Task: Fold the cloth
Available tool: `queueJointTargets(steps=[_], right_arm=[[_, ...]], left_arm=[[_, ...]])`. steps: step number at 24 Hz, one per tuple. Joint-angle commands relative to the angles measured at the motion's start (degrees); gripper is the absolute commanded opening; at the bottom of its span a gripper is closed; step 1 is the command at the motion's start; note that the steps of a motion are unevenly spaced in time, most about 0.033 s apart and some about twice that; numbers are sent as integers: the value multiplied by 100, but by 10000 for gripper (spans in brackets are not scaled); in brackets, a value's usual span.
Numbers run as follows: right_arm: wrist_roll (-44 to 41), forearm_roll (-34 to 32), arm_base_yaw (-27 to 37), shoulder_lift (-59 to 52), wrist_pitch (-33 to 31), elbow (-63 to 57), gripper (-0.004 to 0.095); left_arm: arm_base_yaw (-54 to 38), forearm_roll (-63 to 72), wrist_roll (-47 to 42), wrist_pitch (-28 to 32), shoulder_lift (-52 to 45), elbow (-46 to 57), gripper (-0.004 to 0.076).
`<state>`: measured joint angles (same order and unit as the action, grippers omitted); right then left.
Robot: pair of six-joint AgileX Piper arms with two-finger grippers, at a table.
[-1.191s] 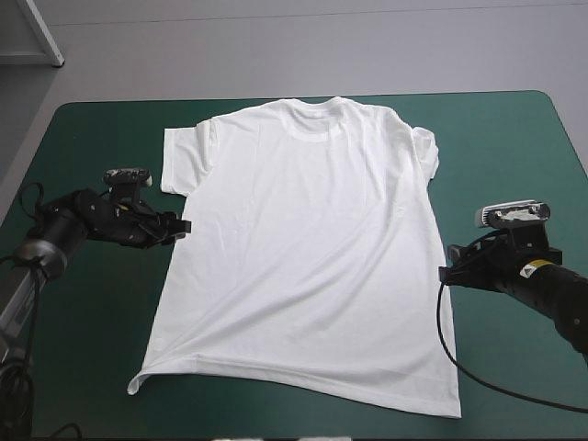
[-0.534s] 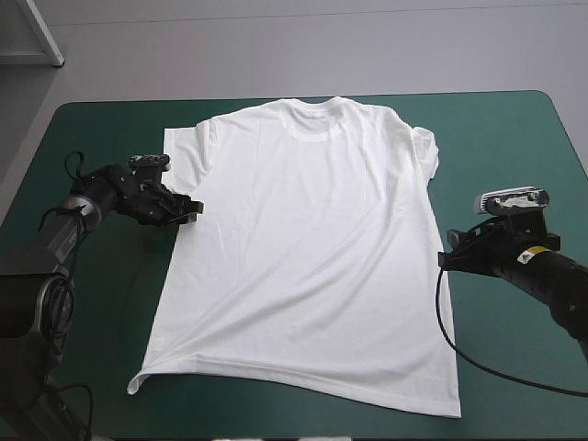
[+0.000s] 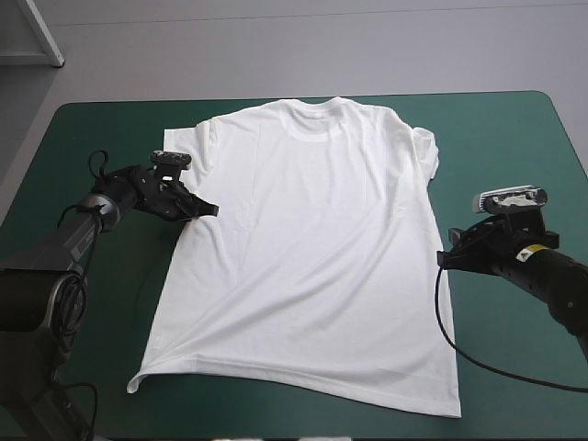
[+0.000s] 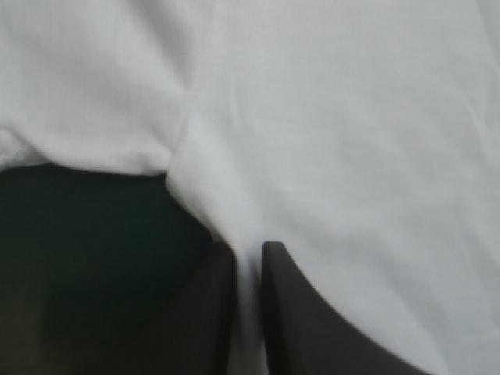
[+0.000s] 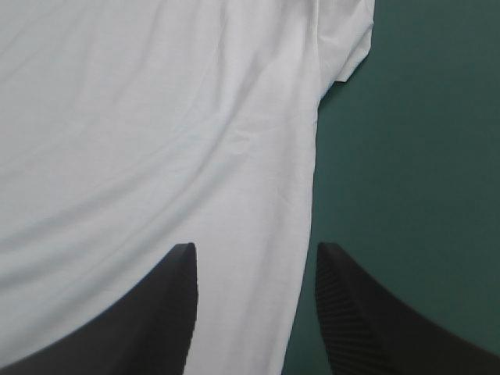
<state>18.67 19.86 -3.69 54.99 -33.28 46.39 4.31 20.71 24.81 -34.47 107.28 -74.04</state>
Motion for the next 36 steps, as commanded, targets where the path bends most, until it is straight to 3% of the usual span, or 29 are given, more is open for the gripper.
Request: queueJointTargets(steps=[1, 6, 14, 25, 31, 36], right_arm=[[309, 114, 50, 291, 254, 285, 428], [439, 329, 50, 1557, 263, 981, 523], [655, 232, 50, 4229, 48, 2895, 526], [556, -142, 50, 5263, -141, 3124, 484], [569, -142, 50, 5284, -1156, 3124, 297], [569, -131, 50, 5284, -1265, 3124, 87]], left_arm=[[53, 11, -58, -2, -179, -87, 19], [53, 11, -58, -165, -179, -87, 19], [53, 47, -58, -265, -179, -87, 19], [53, 24, -58, -326, -179, -87, 19], [53, 7, -58, -338, -179, -87, 19], [53, 7, -58, -308, -179, -87, 19]])
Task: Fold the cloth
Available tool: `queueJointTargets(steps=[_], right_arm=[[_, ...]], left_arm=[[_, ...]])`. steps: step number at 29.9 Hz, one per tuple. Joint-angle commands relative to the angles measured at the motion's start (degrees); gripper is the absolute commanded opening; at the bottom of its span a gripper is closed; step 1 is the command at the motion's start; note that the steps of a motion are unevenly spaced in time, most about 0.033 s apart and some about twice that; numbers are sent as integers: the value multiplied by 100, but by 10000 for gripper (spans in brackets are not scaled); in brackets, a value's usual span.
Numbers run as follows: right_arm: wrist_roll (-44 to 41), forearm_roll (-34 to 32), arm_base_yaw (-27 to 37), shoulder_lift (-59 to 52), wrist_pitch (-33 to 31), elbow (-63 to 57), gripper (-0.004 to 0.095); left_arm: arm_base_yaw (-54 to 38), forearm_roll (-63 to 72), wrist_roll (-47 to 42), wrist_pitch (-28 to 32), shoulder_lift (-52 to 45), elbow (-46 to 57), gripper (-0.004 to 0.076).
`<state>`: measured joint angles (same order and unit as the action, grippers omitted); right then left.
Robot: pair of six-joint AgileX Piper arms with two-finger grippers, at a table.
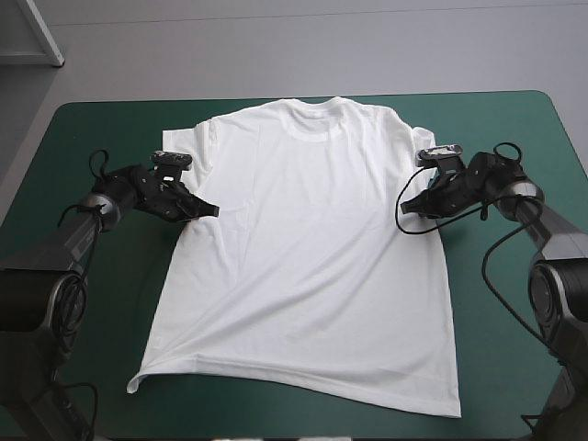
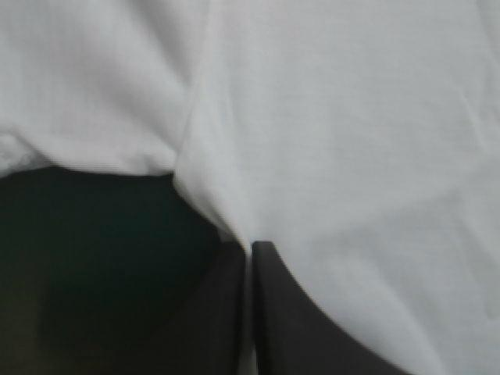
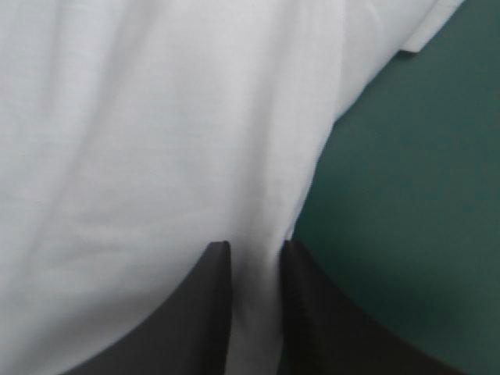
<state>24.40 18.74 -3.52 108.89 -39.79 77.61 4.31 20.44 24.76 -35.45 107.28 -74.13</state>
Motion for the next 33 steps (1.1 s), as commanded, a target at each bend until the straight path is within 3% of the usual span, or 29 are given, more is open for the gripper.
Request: queueJointTargets(steps=[1, 2, 14, 33], right_arm=[[6, -33, 33, -106, -637, 2, 20], [6, -42, 33, -106, -636, 2, -15], [43, 54, 33, -1622, -28, 256, -13], [110, 323, 33, -3224, -631, 2386, -14]], left_arm=[[53, 34, -19, -197, -179, -78, 19], [53, 34, -19, -166, -191, -78, 19], [53, 34, -19, 103, -977, -502, 19], [-120, 527, -20, -223, -3120, -2154, 19]])
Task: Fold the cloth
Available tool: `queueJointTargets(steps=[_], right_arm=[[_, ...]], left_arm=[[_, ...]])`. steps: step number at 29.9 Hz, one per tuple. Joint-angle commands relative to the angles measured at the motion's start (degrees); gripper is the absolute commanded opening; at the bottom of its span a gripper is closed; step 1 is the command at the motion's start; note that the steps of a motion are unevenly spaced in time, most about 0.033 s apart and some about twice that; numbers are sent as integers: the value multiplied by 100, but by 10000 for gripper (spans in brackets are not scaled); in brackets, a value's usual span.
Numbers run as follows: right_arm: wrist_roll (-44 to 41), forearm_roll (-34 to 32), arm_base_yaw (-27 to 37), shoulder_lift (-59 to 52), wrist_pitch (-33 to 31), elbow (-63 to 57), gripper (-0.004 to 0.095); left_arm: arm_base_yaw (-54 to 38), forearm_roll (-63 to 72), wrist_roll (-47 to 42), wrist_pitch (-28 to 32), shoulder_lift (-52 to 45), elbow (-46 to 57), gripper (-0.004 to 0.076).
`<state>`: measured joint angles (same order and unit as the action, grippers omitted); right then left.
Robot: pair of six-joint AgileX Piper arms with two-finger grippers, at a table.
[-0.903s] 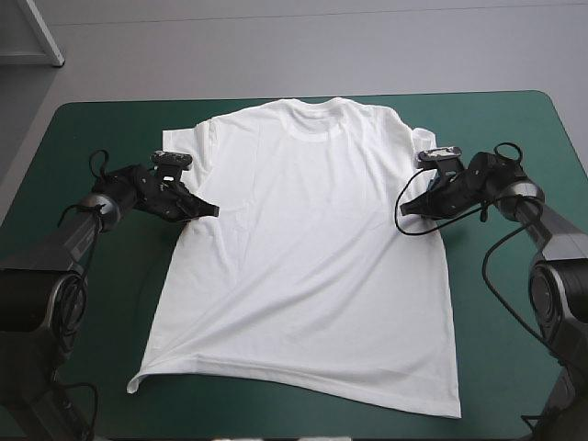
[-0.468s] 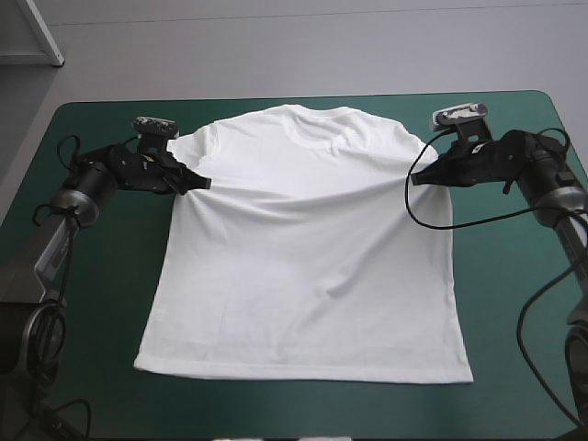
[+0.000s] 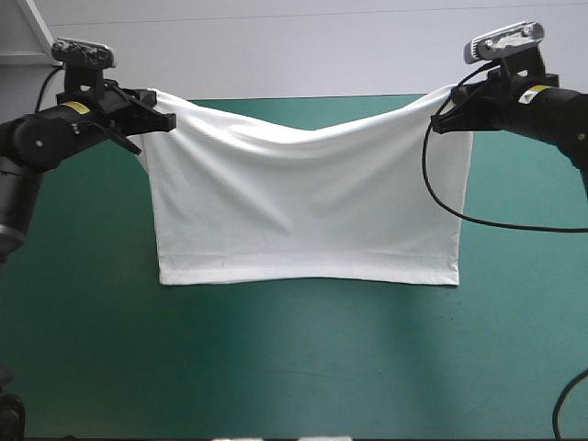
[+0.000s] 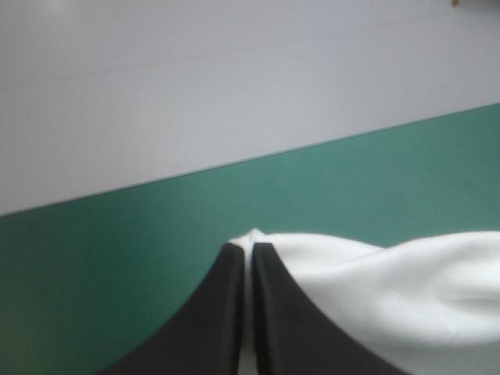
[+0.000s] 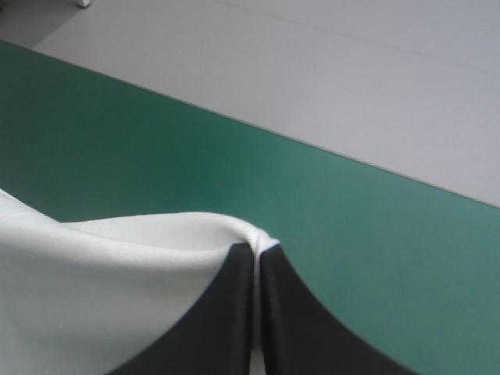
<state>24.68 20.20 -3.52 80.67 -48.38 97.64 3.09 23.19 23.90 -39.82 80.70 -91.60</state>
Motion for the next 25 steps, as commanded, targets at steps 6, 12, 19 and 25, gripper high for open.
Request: queueJointTargets(steps=[6, 12, 19, 25], right_arm=[[108, 177, 34, -860, 200, 533, -14], [246, 166, 34, -966, 340, 557, -14], [250, 30, 34, -399, 1194, 576, -14], [141, 87, 34, 729, 1335, 1317, -14]], left_arm=[[3, 229, 116, 81, -909, -724, 19], [3, 119, 116, 92, -872, -724, 19], [3, 119, 67, 676, -283, -770, 19], [3, 281, -1, 688, 876, -1837, 19]])
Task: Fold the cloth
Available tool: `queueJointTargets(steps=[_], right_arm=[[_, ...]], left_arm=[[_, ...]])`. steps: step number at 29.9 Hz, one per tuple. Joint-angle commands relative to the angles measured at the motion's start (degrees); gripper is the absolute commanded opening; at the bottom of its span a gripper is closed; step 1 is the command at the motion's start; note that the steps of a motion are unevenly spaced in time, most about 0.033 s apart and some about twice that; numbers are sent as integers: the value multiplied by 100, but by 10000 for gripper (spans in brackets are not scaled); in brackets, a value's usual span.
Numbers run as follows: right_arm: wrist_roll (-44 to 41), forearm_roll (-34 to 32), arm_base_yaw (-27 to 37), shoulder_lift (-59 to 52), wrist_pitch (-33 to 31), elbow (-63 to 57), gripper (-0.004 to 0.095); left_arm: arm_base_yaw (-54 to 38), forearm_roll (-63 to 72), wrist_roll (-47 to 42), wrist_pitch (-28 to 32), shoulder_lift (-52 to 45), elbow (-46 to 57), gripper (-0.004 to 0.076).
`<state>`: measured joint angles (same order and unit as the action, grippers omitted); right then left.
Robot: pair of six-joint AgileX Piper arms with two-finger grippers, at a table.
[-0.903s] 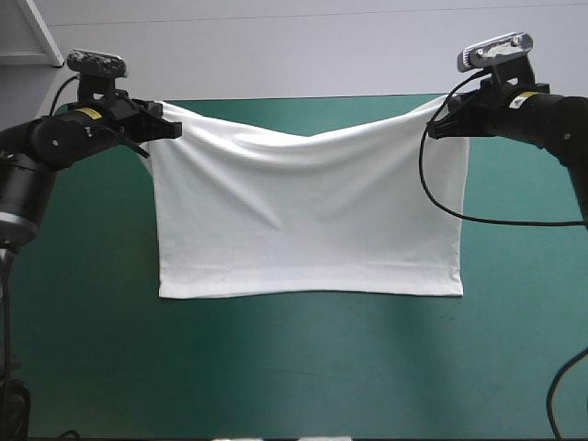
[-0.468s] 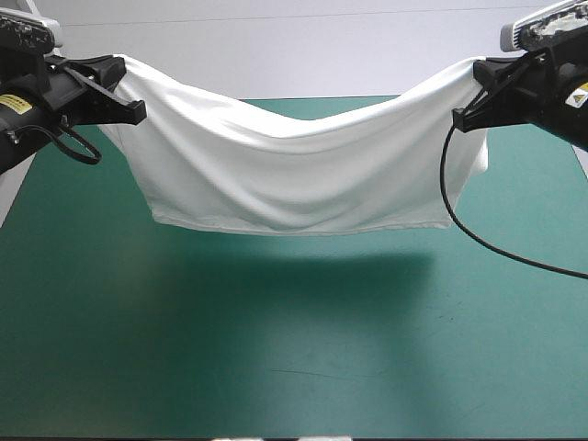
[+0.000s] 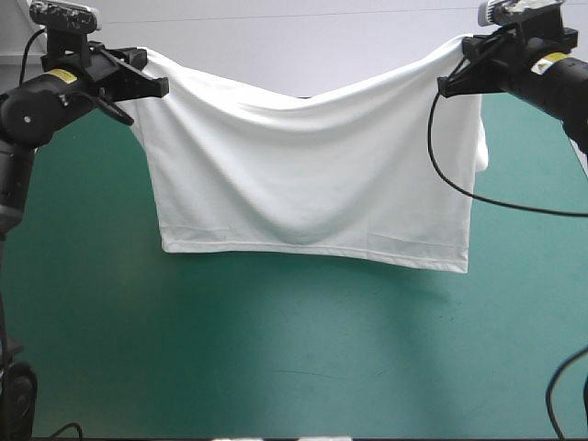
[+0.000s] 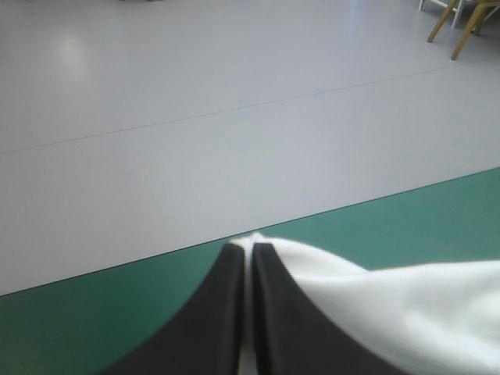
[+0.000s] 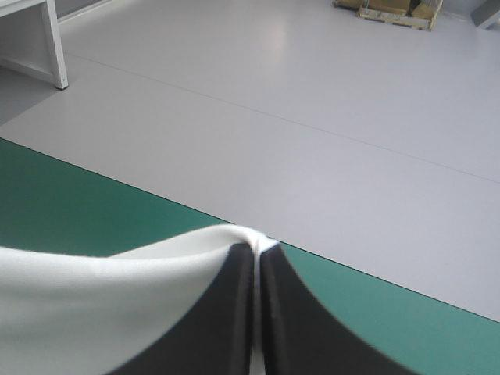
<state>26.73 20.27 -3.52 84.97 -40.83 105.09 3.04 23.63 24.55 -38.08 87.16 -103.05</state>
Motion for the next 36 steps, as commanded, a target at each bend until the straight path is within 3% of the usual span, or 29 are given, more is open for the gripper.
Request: queueJointTargets(steps=[1, 9, 13, 18, 25, 36], right_arm=[[-117, 80, 34, 518, 552, 841, -14], [-412, 98, 93, 1746, -68, 3212, -14], [-522, 105, 157, 1984, -549, 3541, -14], [-495, 76, 157, 2070, -776, 3095, -13], [-154, 401, 157, 1870, -990, 1409, -13], [368, 684, 399, 190, -126, -2124, -13]], left_arm=[[7, 235, -66, 445, 454, -1027, 19], [7, -241, -480, -616, 1878, -3854, 19], [7, -563, -513, -976, 2113, -4281, 19], [7, -582, -513, -961, 2113, -3726, 19], [7, -419, -243, -1504, 2055, -2206, 19], [7, -264, 213, -694, 725, 975, 19]])
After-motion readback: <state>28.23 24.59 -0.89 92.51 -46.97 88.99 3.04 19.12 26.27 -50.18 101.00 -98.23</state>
